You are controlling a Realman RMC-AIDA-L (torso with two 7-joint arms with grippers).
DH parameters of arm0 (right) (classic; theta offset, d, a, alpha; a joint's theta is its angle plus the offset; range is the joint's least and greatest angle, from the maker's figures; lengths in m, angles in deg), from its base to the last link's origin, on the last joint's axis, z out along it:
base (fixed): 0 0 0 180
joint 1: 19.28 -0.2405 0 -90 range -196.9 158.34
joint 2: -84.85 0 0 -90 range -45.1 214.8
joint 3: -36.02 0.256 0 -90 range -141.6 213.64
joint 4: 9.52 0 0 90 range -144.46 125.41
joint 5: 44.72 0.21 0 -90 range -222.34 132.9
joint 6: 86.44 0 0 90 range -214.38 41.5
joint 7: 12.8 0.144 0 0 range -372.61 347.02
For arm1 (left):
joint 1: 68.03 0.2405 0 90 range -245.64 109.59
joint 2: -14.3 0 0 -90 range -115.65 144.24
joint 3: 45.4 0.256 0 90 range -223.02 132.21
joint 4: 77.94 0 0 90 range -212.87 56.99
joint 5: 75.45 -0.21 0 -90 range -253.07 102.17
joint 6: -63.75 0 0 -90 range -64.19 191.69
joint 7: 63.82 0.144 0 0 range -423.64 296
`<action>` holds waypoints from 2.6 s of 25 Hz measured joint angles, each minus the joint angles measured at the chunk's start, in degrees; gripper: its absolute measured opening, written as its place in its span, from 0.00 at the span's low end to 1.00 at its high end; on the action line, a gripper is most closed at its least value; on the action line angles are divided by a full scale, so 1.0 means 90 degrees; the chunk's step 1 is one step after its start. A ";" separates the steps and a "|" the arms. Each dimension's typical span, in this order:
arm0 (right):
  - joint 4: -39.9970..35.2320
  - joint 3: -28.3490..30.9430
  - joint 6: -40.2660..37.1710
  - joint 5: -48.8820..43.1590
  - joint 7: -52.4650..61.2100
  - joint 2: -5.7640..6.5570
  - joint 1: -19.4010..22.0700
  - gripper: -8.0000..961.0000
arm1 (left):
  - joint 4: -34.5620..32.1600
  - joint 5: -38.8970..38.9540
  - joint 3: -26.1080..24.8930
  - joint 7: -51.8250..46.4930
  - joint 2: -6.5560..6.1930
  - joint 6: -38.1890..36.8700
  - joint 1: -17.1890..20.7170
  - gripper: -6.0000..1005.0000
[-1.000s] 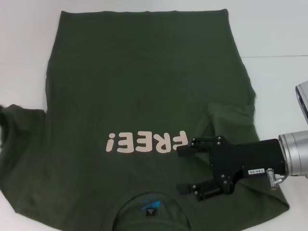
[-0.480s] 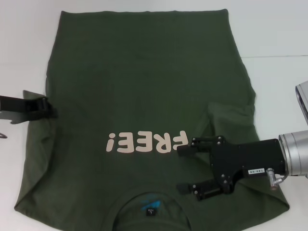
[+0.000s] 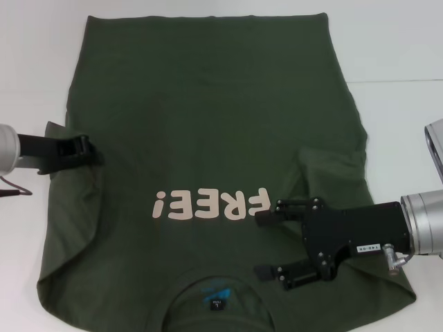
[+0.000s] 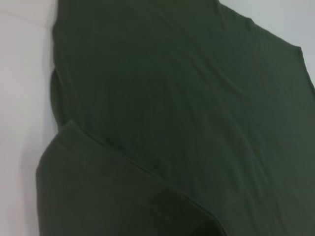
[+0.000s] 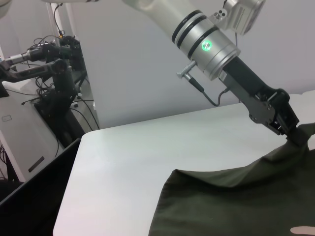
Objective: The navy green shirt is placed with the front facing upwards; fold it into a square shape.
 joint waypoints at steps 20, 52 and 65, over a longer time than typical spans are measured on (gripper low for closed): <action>0.0009 0.0000 0.0025 0.0000 0.0007 -0.0010 0.0035 0.97 | 0.0204 0.0037 0.0805 0.0244 0.0075 -0.0180 -0.0077 0.16; -0.1595 -0.0276 0.0114 -0.0315 0.2800 0.0036 0.0069 0.96 | 0.0400 0.1405 0.0134 0.2709 -0.0091 -0.1233 0.0287 0.74; -0.3324 -0.0705 -0.0131 -0.0768 0.6090 0.0017 0.0294 0.96 | 0.0362 0.1452 -0.0064 0.5985 -0.0163 -0.3982 0.0545 0.85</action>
